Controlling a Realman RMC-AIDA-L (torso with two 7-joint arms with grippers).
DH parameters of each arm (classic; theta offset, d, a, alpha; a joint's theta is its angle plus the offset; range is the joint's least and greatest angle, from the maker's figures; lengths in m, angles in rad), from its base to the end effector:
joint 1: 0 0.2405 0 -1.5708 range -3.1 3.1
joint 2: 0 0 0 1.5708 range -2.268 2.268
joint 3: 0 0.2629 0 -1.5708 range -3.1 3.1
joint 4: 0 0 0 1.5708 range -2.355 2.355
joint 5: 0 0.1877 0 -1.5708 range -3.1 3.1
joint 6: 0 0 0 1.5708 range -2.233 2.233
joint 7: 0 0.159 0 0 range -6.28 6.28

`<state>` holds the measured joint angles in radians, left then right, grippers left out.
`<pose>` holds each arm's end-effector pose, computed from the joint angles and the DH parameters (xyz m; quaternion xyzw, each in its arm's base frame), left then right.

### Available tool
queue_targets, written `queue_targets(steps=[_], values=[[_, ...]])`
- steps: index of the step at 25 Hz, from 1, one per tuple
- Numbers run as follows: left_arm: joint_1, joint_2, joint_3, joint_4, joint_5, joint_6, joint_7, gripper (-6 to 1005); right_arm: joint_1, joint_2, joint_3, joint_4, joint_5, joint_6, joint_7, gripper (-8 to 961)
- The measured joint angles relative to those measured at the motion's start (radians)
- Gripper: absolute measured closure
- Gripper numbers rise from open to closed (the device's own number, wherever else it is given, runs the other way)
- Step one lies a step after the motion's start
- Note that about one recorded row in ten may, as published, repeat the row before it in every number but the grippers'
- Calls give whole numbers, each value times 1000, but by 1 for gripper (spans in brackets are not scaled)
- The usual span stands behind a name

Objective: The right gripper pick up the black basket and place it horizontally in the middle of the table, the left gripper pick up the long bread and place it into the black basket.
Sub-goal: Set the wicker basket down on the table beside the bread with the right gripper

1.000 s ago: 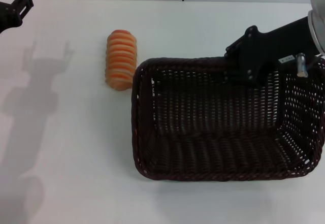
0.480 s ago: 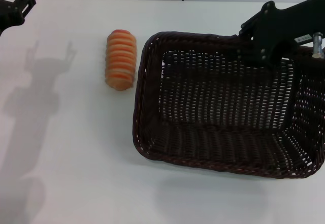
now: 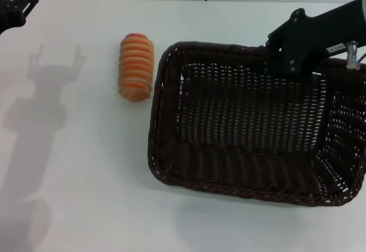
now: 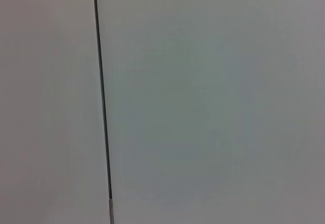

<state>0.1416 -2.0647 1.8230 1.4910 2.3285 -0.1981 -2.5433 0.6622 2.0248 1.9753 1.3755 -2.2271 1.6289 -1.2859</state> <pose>-0.2522 0.3065 0.0568 -0.6796 -0.2689 -0.2255 0.6442 0.1407 0.3547 0.0197 -0.9931 0.0026 -0.0238 0.1148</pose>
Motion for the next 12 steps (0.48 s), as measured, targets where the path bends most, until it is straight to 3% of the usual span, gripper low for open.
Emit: queue_targets(steps=[12], values=[[1,0,1,8,0,0,0,138,20,19,-20,-8,-66,1,50,760]])
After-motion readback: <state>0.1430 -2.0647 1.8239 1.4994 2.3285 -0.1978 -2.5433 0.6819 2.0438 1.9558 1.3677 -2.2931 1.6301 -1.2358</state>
